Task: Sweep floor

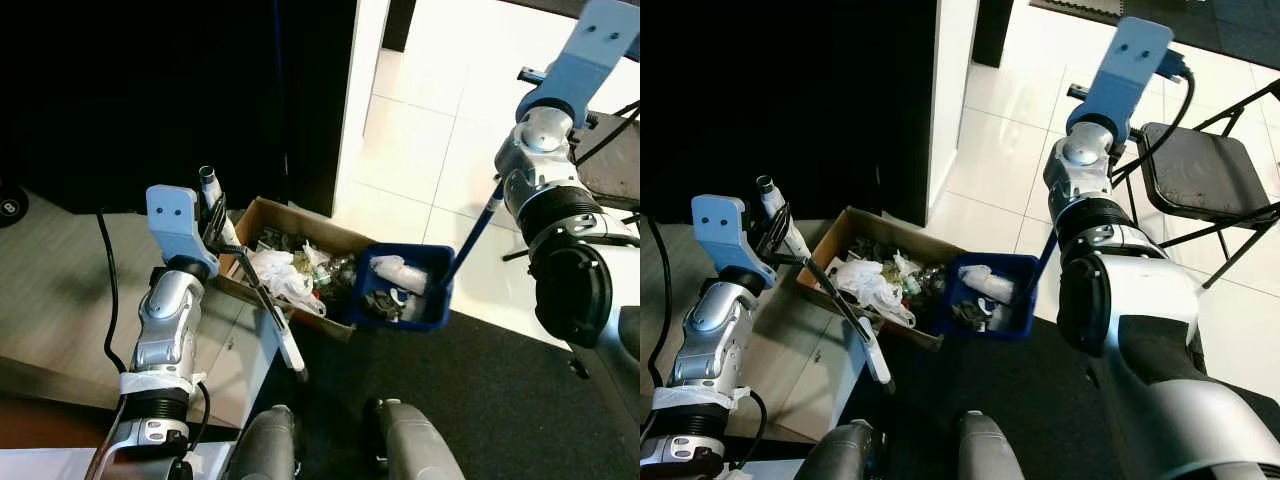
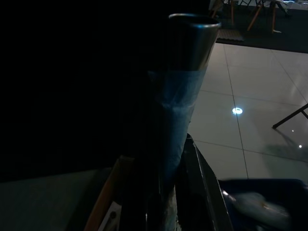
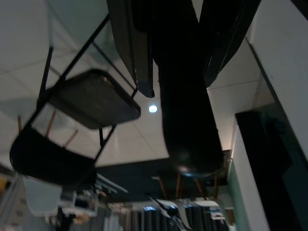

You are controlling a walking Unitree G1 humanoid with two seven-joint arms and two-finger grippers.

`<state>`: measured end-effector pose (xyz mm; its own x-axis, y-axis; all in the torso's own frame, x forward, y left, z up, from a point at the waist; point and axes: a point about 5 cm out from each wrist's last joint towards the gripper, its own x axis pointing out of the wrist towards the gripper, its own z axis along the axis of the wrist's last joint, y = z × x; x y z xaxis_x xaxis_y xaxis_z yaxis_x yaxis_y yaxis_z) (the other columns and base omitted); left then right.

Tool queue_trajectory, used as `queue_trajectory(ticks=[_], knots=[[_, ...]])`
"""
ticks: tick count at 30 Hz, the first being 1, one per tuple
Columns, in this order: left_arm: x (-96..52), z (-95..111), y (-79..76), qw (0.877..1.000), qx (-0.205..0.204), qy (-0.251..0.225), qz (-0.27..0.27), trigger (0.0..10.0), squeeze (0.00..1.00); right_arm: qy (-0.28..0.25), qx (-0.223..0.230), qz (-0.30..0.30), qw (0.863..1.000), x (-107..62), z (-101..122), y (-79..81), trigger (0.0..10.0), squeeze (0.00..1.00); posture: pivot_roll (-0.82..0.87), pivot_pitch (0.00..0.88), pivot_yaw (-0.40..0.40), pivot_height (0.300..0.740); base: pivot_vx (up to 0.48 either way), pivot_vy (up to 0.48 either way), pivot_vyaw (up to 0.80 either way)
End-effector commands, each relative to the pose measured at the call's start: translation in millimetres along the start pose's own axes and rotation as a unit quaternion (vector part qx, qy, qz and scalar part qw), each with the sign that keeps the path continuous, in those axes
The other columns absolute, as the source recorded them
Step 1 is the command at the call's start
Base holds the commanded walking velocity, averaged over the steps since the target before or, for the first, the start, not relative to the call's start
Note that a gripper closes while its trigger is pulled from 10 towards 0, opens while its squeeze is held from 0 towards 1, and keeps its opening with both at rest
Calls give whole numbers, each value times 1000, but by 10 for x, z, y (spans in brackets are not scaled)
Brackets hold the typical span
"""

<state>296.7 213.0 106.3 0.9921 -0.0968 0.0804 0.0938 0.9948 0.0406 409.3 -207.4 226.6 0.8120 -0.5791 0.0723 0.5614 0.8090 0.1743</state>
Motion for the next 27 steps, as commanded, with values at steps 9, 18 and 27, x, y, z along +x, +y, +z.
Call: queue_trajectory(ticks=[9,18,27], knots=[[38,92,-33,1000,2,-28,-6,10000,0,-31,71,13,997,43,224,37,10000,0,123,20,-86,740,0,0,0],[74,105,-35,1000,4,-29,-9,10000,0,-119,31,15,992,41,361,-18,10000,0,113,31,-76,740,0,0,0],[63,89,-50,1000,2,-28,-6,10000,0,-165,-6,61,984,-31,506,192,10000,0,107,44,-90,740,0,0,0]])
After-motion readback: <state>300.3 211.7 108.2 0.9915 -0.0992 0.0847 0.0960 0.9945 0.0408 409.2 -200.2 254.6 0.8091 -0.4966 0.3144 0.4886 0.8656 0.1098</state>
